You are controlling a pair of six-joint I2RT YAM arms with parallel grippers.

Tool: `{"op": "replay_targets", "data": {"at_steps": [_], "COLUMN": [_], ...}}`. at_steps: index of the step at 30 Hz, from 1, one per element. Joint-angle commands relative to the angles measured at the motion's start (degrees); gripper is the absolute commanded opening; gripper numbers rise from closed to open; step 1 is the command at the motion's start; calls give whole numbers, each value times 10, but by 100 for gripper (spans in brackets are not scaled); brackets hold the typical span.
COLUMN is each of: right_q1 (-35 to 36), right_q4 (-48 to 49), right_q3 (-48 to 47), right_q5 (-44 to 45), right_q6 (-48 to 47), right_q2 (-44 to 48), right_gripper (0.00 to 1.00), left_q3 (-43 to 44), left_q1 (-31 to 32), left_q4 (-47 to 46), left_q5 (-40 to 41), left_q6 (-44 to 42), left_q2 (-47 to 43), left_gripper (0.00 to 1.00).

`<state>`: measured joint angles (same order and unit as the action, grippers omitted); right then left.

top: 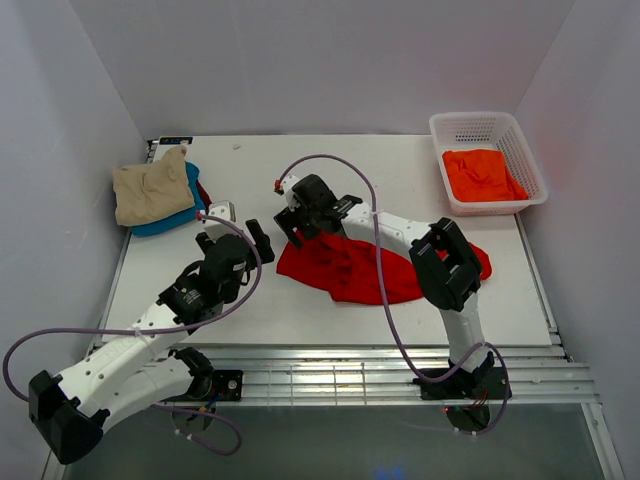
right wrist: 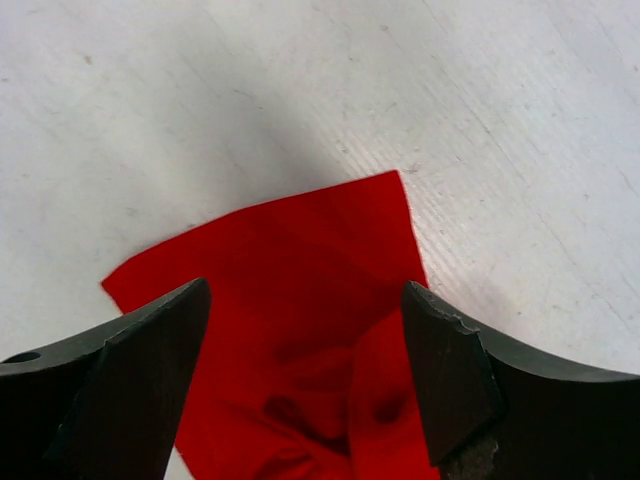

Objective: Fold and stack the t-shirts
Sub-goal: Flatten out the tshirt

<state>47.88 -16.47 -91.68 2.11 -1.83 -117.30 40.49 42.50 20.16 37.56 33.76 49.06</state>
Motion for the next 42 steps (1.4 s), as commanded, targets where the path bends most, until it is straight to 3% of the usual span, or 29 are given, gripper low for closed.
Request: {"op": "replay_targets", "data": {"at_steps": [1,7,18,22,23,25,29,37,42], "right_q1": [-7,-11,-23,-25,-25,-25,-26,-29,-30], "right_q4": [5,14,34,32,30,26,21,-28,-107], "right_q3": [-25,-40,-42,-41,-42,-47,-63,-163,-341], "right_q5": [37,50,-16,-15,-15,-16,-15,75,170], "right_q6": [-31,-55,-60,-59,-58,-58,-57,-27,-37], "right_q2": [-11,-49,-93,-102,-108,-116,-134,-107,-50], "right_gripper": [82,79,68,49,37,23,8,8,8], "left_q3": [15,6,6,3,2,3,-1,-1,-2], "left_q1": [0,0,0,0,0,0,0,0,0], "left_q4": [5,-9,-9,-10,-9,-10,-9,-8,-10], "left_q5": [14,6,8,11,11,12,13,21,22], "left_q6": [-6,-10,-13,-14,-14,-16,-17,-21,-18], "left_q2": [-23,-25,-39,-45,-47,-46,-49,-61,-61], "left_gripper": [93,93,93,93,93,93,93,93,93]}}
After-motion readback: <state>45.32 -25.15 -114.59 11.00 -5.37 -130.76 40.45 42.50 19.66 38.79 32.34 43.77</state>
